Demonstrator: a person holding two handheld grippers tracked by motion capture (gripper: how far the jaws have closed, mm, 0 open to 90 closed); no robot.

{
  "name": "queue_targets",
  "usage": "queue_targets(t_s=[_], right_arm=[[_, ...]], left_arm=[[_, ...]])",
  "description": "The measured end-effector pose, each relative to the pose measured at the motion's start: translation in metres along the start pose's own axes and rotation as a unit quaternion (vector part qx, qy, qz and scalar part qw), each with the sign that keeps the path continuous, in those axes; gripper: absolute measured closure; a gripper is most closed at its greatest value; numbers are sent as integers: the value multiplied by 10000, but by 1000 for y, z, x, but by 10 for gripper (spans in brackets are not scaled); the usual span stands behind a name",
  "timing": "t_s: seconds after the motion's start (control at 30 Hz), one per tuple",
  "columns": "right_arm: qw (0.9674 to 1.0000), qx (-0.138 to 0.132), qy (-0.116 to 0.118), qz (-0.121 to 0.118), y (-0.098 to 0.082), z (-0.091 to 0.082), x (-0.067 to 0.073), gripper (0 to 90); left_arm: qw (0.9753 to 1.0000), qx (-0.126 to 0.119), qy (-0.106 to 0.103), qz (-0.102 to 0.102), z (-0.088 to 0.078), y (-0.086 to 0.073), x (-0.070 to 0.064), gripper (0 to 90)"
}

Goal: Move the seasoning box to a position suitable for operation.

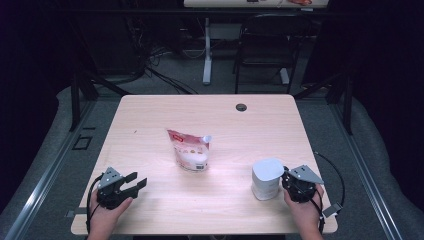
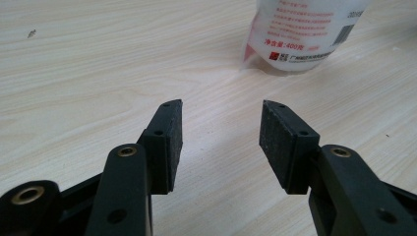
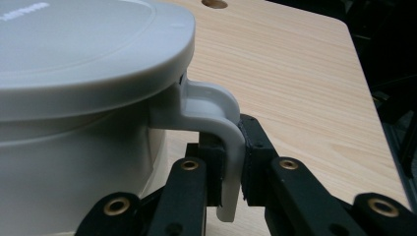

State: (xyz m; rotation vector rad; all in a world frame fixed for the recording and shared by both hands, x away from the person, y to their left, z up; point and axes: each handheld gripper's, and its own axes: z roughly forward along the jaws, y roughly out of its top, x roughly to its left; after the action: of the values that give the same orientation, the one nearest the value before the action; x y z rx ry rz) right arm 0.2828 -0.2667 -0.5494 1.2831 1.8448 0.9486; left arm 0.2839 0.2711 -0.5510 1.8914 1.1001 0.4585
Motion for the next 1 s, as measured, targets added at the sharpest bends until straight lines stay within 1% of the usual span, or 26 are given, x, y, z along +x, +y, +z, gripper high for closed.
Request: queue_targets(t_s=[0.13,0.3,0.33,0.43,0.57,0.67,0.7,0.73,0.77,0.83,1.0], right_arm=[[10000,-44,69,-25,1,0,6,821],[9997,-70,182,114,2,-1,10,821],[9998,-51,201,78,3,-2,11,821],[9996,-90,267,89,5,-3,15,821],[9992,-157,357,82,8,-4,25,821],[9990,-191,398,-42,13,-4,34,821],[9989,-194,400,-113,14,-4,38,821],[9988,-194,410,-205,16,-4,41,821],[9986,-201,419,-254,17,-4,44,821],[9983,-187,467,-296,18,-3,50,821],[9978,-177,559,-325,20,0,62,821]], left_arm=[[10000,9,-1,11,0,0,0,517],[10000,9,-2,13,0,0,0,517],[10000,22,0,6,0,0,-1,517],[10000,-8,-7,15,1,0,-2,517],[10000,2,-24,41,1,1,-5,517],[10000,-8,-37,55,2,1,-6,518],[10000,17,-64,56,2,2,-7,518],[10000,-9,-75,48,3,2,-9,518],[9999,-1,-74,81,4,2,-9,519],[9999,34,-103,103,4,2,-10,519],[9999,17,-110,96,5,3,-12,520]])
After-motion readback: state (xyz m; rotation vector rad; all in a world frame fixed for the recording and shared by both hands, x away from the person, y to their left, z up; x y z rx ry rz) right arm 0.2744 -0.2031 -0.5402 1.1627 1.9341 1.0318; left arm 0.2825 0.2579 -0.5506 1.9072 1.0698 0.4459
